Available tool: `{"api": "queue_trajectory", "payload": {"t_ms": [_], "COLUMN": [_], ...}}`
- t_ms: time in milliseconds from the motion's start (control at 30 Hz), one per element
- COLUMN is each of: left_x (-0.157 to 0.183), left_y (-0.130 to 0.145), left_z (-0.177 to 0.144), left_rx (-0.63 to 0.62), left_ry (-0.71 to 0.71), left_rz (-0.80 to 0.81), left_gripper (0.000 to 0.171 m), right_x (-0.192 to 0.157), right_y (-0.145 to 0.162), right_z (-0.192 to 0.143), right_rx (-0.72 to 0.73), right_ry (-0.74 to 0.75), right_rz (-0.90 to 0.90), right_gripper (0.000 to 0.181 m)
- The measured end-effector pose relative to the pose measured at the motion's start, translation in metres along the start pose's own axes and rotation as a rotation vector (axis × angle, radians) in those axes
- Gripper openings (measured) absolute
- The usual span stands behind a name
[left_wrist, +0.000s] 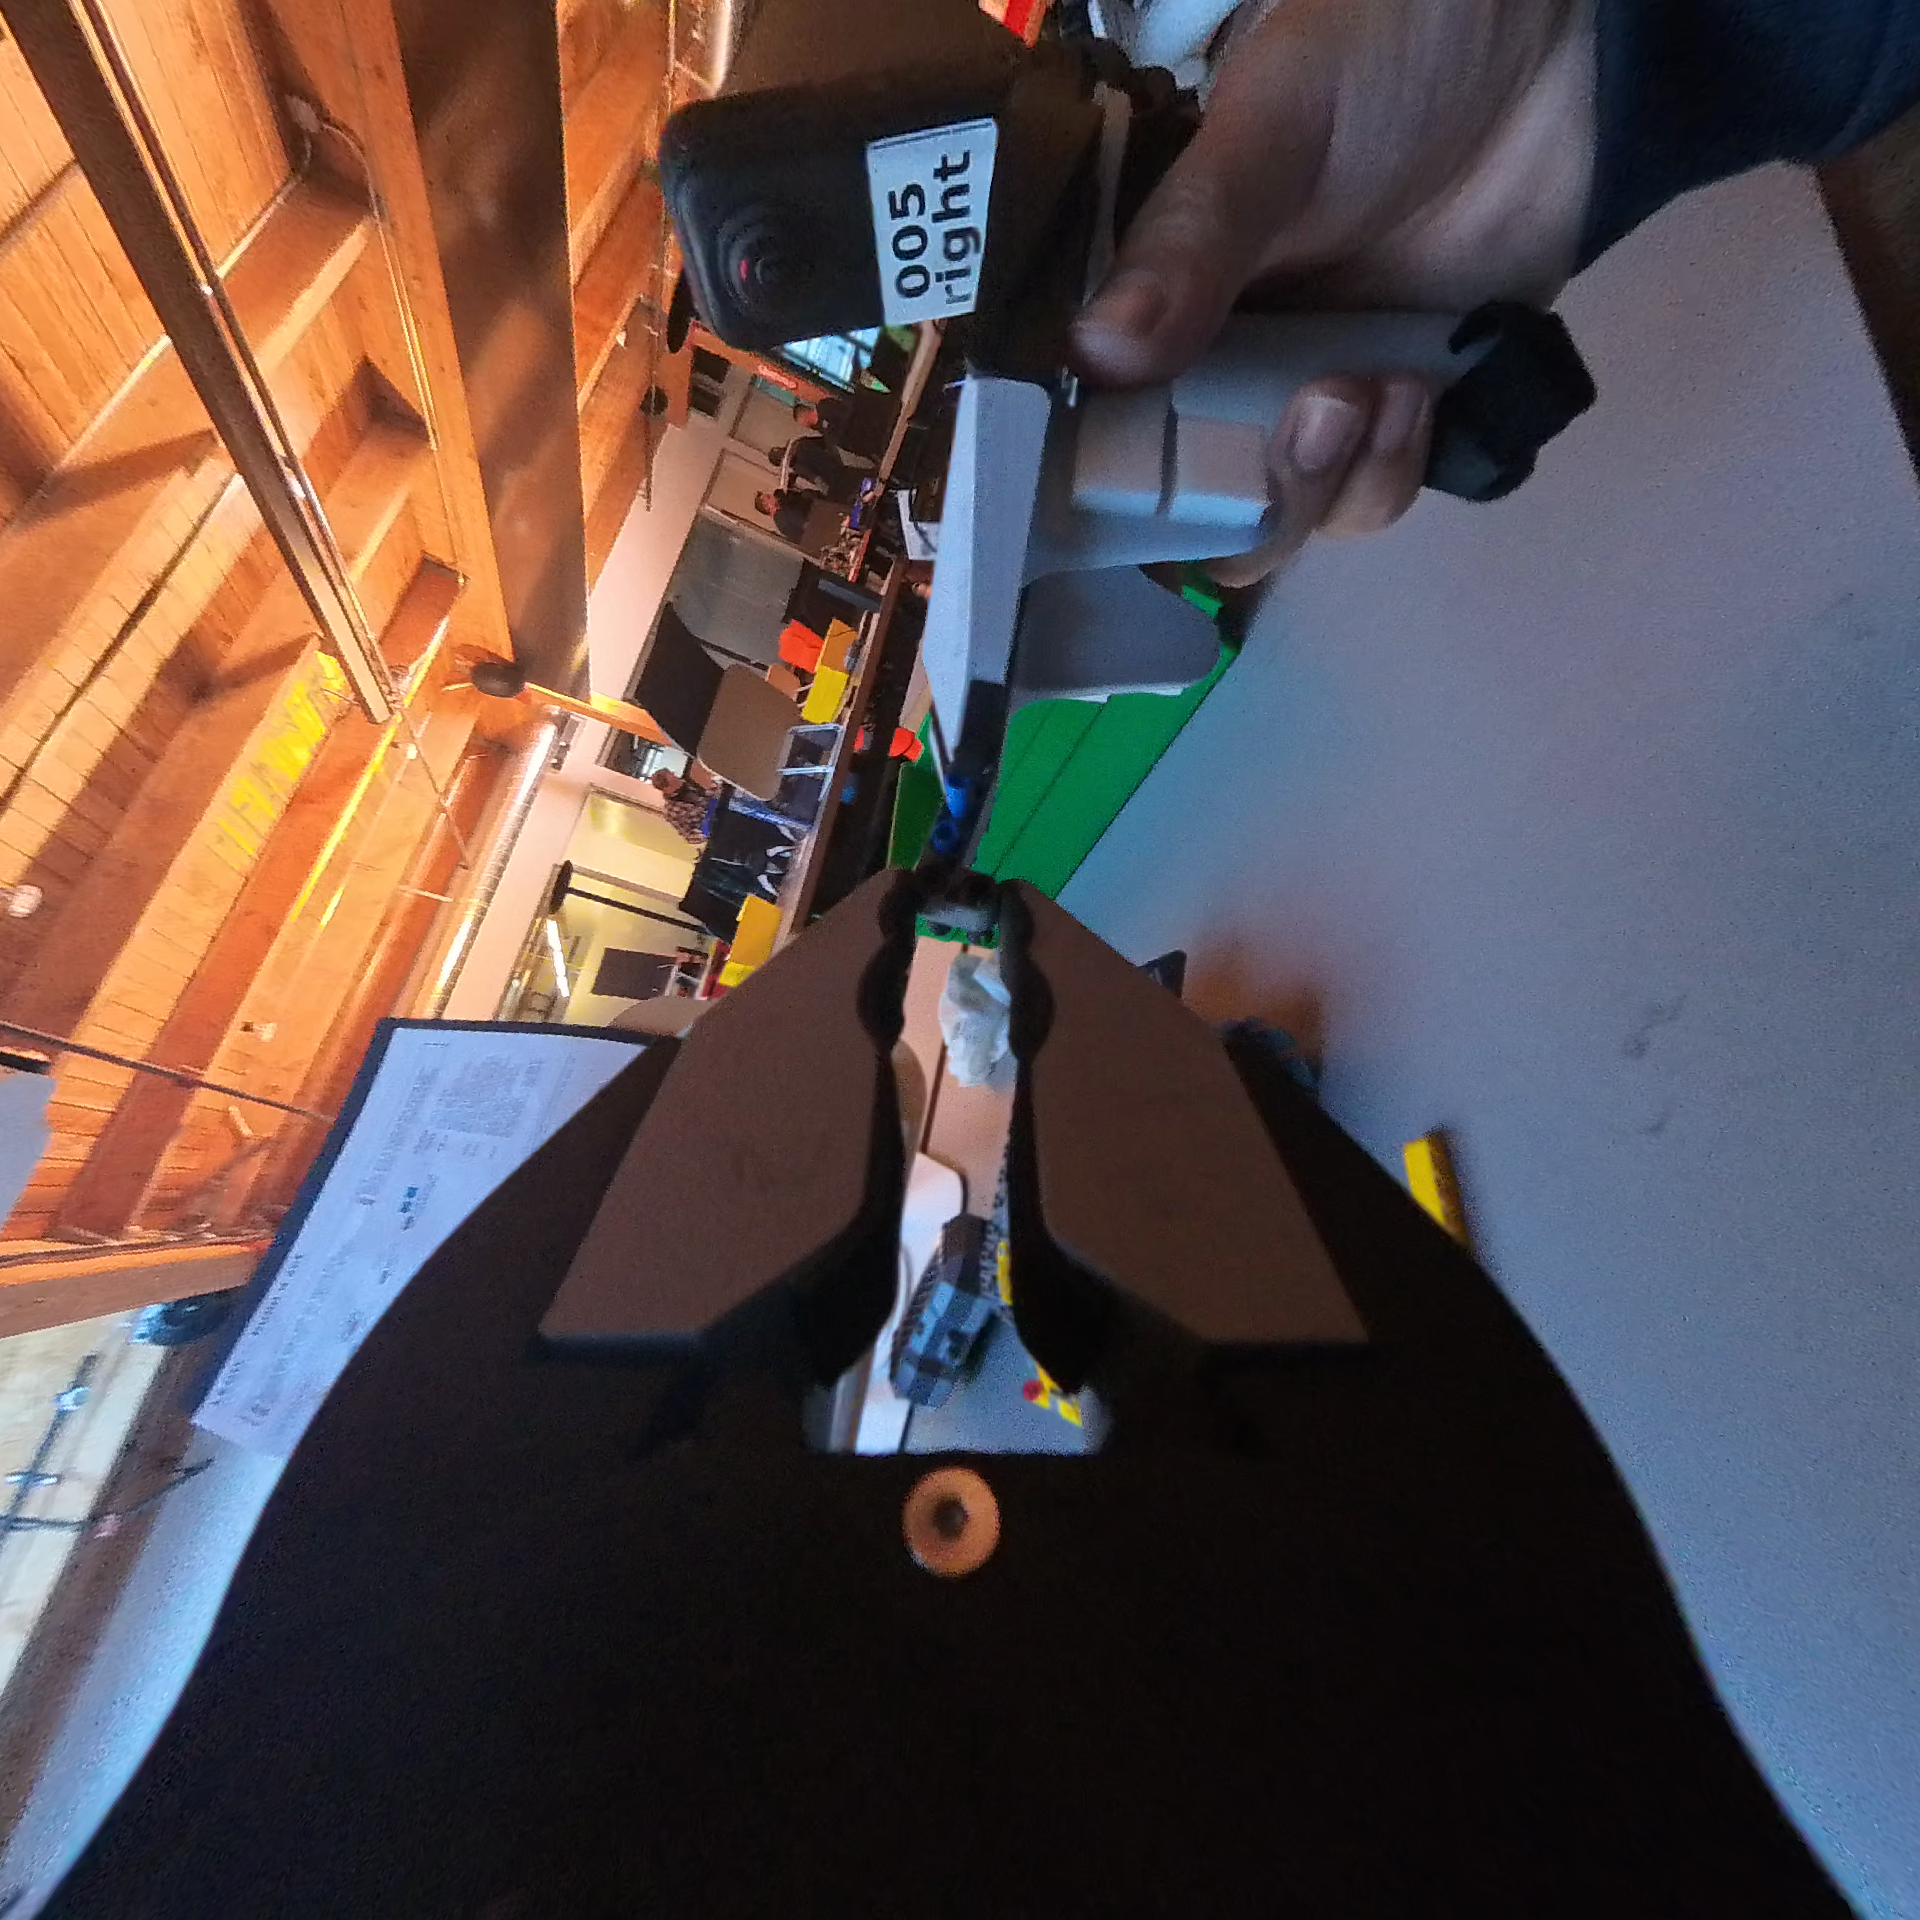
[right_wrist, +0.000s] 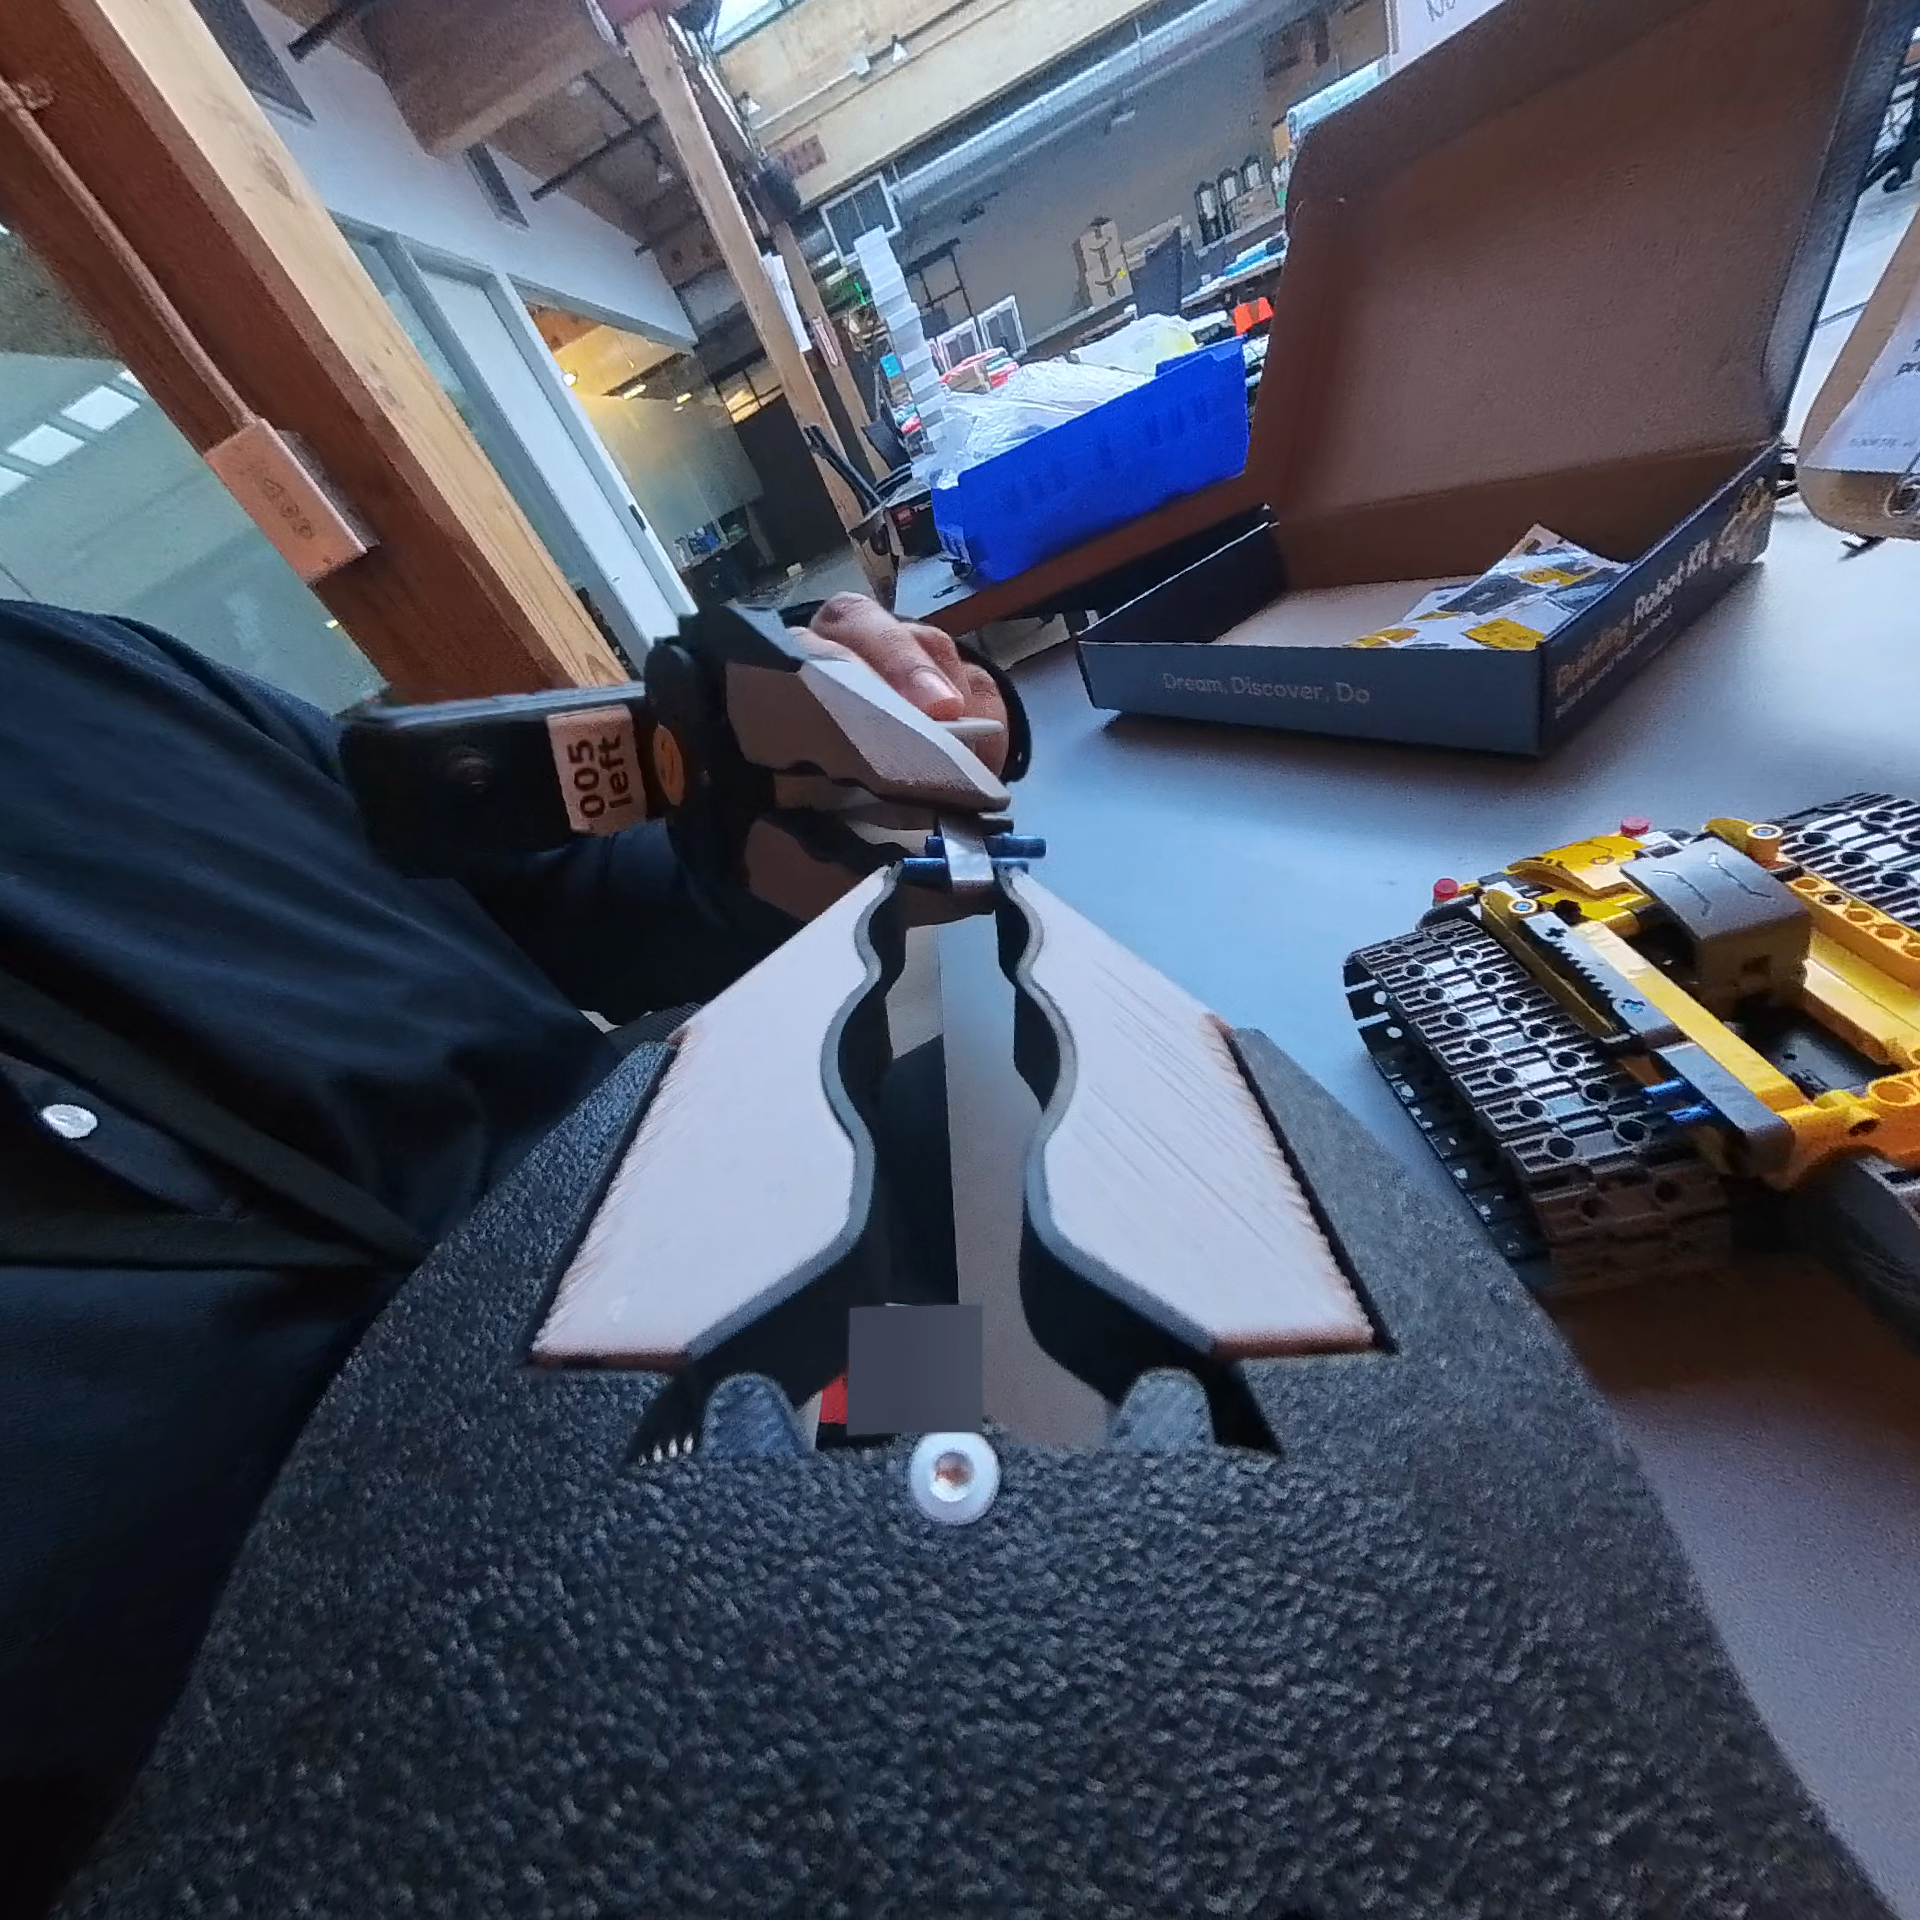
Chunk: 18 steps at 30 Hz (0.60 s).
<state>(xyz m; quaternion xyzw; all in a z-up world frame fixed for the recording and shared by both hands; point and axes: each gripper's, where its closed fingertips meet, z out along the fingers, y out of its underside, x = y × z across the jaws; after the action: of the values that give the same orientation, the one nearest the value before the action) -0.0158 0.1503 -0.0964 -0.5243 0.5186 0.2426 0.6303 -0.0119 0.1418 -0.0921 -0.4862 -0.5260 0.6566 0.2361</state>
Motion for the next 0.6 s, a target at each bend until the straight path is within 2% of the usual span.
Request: {"api": "queue_trajectory", "payload": {"t_ms": [167, 333, 467, 600], "left_x": [0.0003, 0.0011, 0.0036, 0.0004], "left_y": [0.0001, 0.0038, 0.0074, 0.0024], "left_z": [-0.0006, 0.0022, 0.0039, 0.0017], "left_rx": [-0.025, -0.044, -0.075, -0.072], "left_ry": [-0.024, -0.006, -0.012, -0.049], "left_rz": [0.049, 0.023, 0.088, 0.138], "left_gripper": [0.013, 0.013, 0.012, 0.013], "right_x": [-0.0009, 0.0033, 0.0075, 0.0039], "right_y": [0.0011, 0.0017, 0.0053, 0.0025], "right_z": [0.0008, 0.0009, 0.0019, 0.0013], "right_rx": [-0.008, -0.013, -0.032, -0.022], "right_ry": [0.02, 0.056, 0.082, 0.082], "right_rz": [-0.04, -0.067, -0.081, -0.132], "right_gripper": [0.015, 0.015, 0.02, 0.016]}}
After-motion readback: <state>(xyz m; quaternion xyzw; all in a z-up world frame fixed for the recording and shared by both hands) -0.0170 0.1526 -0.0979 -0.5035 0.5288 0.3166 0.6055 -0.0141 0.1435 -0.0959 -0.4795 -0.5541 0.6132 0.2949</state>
